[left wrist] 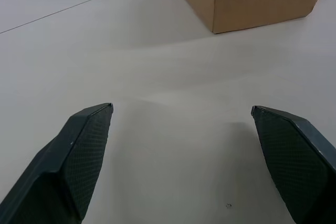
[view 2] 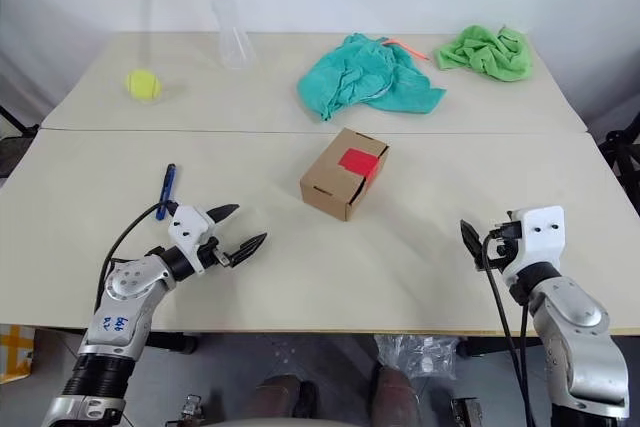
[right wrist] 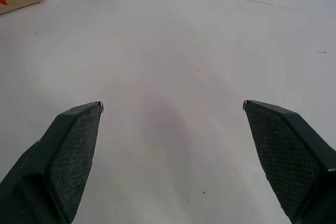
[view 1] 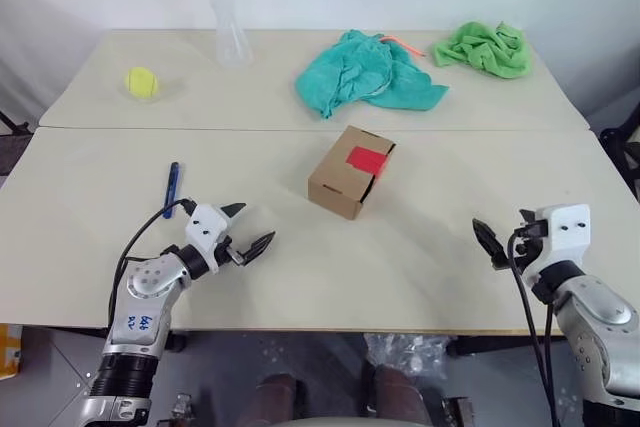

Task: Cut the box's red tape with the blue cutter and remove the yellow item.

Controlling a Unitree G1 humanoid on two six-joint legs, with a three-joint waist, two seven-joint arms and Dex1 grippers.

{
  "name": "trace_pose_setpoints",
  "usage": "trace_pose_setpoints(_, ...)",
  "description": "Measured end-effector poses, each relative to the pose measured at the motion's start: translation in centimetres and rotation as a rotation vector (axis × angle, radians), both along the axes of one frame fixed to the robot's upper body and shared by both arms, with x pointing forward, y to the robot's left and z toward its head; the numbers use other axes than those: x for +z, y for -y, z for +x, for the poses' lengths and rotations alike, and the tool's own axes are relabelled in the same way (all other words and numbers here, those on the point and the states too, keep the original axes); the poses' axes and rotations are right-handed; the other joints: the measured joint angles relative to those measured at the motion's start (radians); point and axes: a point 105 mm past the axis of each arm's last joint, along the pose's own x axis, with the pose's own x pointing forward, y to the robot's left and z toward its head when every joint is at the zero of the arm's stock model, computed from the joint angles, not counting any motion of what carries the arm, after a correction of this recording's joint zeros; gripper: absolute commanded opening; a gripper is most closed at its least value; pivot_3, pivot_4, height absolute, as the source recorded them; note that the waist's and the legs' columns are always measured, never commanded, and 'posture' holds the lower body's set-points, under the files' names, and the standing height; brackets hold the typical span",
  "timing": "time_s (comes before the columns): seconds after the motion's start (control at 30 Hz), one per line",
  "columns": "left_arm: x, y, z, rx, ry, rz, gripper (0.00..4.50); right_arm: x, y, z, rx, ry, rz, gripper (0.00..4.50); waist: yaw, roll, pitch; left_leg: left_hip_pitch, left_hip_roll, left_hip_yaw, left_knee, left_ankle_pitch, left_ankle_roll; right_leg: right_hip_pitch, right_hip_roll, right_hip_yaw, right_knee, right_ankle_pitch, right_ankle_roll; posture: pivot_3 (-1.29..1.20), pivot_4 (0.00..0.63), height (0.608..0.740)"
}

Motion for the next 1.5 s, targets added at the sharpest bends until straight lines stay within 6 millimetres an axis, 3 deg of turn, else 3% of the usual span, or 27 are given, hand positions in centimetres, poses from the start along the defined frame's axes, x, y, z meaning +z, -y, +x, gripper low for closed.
trace_pose_setpoints(0.43,0.0,0.5,0.7,0.011,-0.020,0.018,4.50,0.8,-0.2,-0.1,-0.041,-0.014,-0.072,4.48,0.004,0.000,0.000,0.000,0.000,0.000,0.000,0.000,0.000,0.000,-0.001,0.000,0.000,0.000,0.000,0.00,0.150,0.740)
trace_pose_setpoints(0.5,0.1,0.7,0.9,0.000,-0.022,0.015,4.10,0.2,-0.4,-0.1,-0.038,-0.068,-0.103,4.50,0.004,0.000,0.000,0.000,0.000,0.000,0.000,0.000,0.000,0.000,-0.001,0.000,0.000,0.000,0.000,0.00,0.150,0.740)
trace_pose_setpoints(0.6,0.5,0.7,2.7,0.027,-0.048,-0.003,3.29,0.2,-2.0,0.2,0.037,-0.103,-0.034,3.50,0.006,0.000,0.000,0.000,0.000,-0.001,0.001,0.001,0.000,0.000,-0.001,-0.001,0.000,0.000,0.000,0.00,0.150,0.740)
trace_pose_setpoints(0.8,1.2,1.2,5.7,0.049,-0.068,-0.025,1.48,2.0,-4.3,1.8,0.119,-0.063,-0.002,1.42,0.004,0.000,0.000,-0.001,-0.001,-0.001,0.002,0.001,0.001,0.000,0.000,-0.001,0.002,0.000,0.000,0.00,0.150,0.740)
trace_pose_setpoints(0.93,1.8,2.9,8.0,0.025,-0.067,-0.050,0.25,3.3,-5.9,4.2,0.172,-0.037,0.012,0.03,0.004,0.000,0.000,-0.002,-0.002,-0.002,0.004,0.002,0.002,0.001,-0.001,-0.002,0.002,0.001,0.002,0.00,0.150,0.740)
trace_pose_setpoints(0.97,2.0,3.6,8.3,0.008,-0.060,-0.055,0.02,3.3,-6.3,4.6,0.182,-0.040,0.015,0.00,0.004,-0.001,0.000,-0.003,-0.002,-0.002,0.004,0.001,0.002,0.001,-0.001,-0.003,0.002,0.001,0.002,0.00,0.150,0.740)
trace_pose_setpoints(1.1,2.2,5.4,8.6,-0.063,-0.047,-0.052,0.02,2.9,-7.0,5.9,0.197,-0.069,0.025,0.00,0.000,-0.001,0.000,-0.004,-0.002,-0.002,0.003,0.001,0.002,0.000,0.000,-0.007,0.000,0.001,0.002,0.00,0.150,0.740)
trace_pose_setpoints(1.13,2.5,6.1,9.0,-0.108,-0.049,-0.029,0.02,3.0,-7.7,7.4,0.219,-0.085,0.014,0.00,-0.002,-0.001,0.001,-0.005,-0.003,0.000,0.005,0.001,0.003,0.000,-0.001,-0.010,0.000,0.001,0.002,0.00,0.150,0.740)
trace_pose_setpoints(1.27,3.2,9.4,8.9,-0.255,-0.038,-0.010,0.02,4.1,-11.0,10.1,0.318,-0.065,-0.012,0.00,-0.004,-0.002,0.001,-0.005,-0.002,0.000,0.005,0.001,0.003,0.000,-0.001,-0.011,0.001,0.001,0.002,0.00,0.150,0.740)
trace_pose_setpoints(1.5,3.2,11.6,7.4,-0.449,-0.066,0.008,0.02,4.0,-13.2,12.5,0.376,-0.113,-0.017,0.00,-0.011,-0.002,0.001,-0.006,-0.003,-0.001,0.005,0.001,0.003,0.000,-0.001,-0.013,0.000,0.001,0.002,0.00,0.150,0.740)
